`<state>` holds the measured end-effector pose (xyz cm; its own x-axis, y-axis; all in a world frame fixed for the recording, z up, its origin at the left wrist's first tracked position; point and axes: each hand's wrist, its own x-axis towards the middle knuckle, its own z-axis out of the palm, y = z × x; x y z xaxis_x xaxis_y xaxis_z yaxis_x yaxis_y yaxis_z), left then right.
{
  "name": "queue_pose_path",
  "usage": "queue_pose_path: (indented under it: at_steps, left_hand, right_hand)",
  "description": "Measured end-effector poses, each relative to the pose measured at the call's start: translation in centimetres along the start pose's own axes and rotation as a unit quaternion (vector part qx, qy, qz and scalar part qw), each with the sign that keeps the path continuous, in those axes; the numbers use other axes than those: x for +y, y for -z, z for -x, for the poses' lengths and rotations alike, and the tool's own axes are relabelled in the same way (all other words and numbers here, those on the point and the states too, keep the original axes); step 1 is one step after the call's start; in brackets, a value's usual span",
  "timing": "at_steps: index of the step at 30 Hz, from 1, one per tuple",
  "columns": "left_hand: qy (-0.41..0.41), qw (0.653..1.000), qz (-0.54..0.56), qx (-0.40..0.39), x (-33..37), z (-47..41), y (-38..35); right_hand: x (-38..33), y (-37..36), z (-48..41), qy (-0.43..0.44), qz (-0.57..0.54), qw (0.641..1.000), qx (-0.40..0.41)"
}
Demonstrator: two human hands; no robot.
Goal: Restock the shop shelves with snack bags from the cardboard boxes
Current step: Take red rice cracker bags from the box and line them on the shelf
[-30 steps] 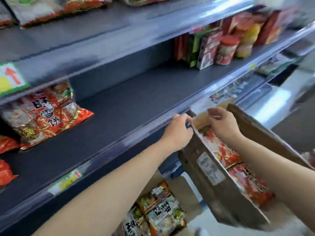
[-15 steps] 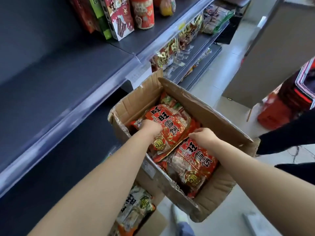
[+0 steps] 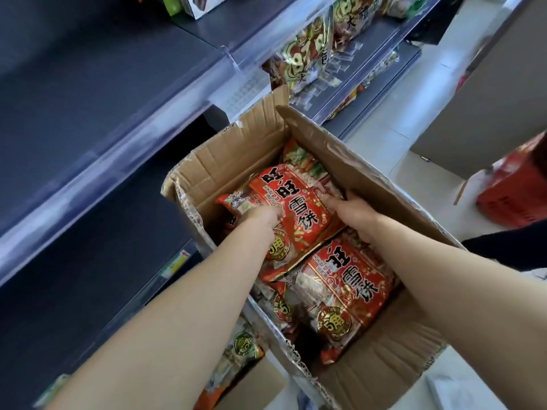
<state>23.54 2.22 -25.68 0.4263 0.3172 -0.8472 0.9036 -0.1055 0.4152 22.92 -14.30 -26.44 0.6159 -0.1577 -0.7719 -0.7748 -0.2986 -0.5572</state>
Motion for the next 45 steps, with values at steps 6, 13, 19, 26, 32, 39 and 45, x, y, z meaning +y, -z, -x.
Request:
queue_pose_path:
  at_steps: [6, 13, 19, 26, 32, 39, 45]
  left_hand:
    - [-0.035, 0.998, 0.034, 0.029, 1.0, 0.5, 0.7]
    - [-0.149, 0.987, -0.061, -0.03, 3.8, 8.8, 2.6]
    - [-0.231, 0.962, -0.145, -0.032, 5.7, 16.4, 7.1]
    - [-0.255, 0.964, -0.074, -0.028, 4.3, 21.3, 16.7]
    - [-0.295, 0.956, -0.001, -0.002, 0.2, 21.8, 26.8]
    - [-0.286, 0.951, 0.077, 0.086, -7.6, 20.2, 40.4]
    - [-0.257, 0.94, 0.151, 0.164, -13.9, 17.8, 50.4]
  right_hand:
    - [-0.5, 0.2, 0.6, -0.048, -0.021, 0.997, -0.054]
    - [0.6, 0.6, 4.0, -0.04, -0.076, 0.996, -0.015]
    - [-1.9, 0.3, 9.9, -0.011, -0.075, 0.996, -0.052]
    - [-6.4, -0.9, 17.8, 0.045, -0.055, 0.988, -0.137]
    - [-10.7, -6.8, 24.7, 0.164, -0.04, 0.978, -0.126]
    - [-14.8, -19.3, 29.5, 0.227, 0.014, 0.959, -0.168]
    - [-16.9, -30.8, 33.0, 0.274, 0.041, 0.935, -0.222]
